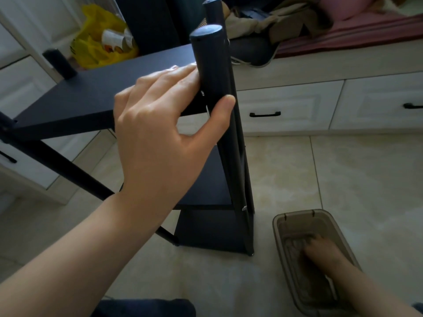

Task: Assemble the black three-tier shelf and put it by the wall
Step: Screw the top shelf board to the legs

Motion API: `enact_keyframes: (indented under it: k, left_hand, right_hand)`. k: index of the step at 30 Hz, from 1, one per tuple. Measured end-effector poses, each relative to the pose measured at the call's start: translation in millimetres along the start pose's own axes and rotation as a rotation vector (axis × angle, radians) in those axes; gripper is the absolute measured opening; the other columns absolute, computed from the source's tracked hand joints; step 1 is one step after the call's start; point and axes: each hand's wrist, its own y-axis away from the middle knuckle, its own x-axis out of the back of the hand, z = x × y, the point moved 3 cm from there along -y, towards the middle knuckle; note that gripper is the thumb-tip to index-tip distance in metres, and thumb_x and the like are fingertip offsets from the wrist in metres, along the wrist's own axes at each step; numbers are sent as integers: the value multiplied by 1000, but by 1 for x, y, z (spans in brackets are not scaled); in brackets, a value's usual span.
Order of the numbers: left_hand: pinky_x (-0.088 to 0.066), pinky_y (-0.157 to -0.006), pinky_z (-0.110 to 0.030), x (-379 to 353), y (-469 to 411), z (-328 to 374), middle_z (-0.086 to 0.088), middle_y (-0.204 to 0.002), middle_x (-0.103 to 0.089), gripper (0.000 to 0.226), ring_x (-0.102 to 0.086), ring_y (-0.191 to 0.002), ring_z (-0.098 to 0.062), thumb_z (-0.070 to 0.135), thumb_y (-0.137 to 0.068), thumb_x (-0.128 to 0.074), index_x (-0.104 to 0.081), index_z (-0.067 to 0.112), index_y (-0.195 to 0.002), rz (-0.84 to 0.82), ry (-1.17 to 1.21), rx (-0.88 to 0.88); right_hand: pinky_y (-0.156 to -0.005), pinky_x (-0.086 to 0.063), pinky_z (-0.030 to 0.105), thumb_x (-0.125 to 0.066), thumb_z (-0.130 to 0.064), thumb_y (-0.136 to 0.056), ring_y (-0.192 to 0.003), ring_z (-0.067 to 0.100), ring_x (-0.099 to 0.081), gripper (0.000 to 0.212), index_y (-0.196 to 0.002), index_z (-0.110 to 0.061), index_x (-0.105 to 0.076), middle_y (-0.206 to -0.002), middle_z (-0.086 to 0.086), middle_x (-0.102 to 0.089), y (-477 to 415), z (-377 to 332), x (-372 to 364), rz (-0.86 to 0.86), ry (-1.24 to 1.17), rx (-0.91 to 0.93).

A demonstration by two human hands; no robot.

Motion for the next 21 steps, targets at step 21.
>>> enact_keyframes:
  k: [21]
  left_hand:
    - [-46,-101,-56,-1,-1,-2,-2,-124,-68,40,-60,-123,-23,41,-101,-57,-69,11,-124,-23,31,-14]
  right_hand:
    - [-116,-30,38,-28,-4,-104,-142,33,-33,45,-149,1,-28,-155,20,-27,-16,16,-5,22,-530,-152]
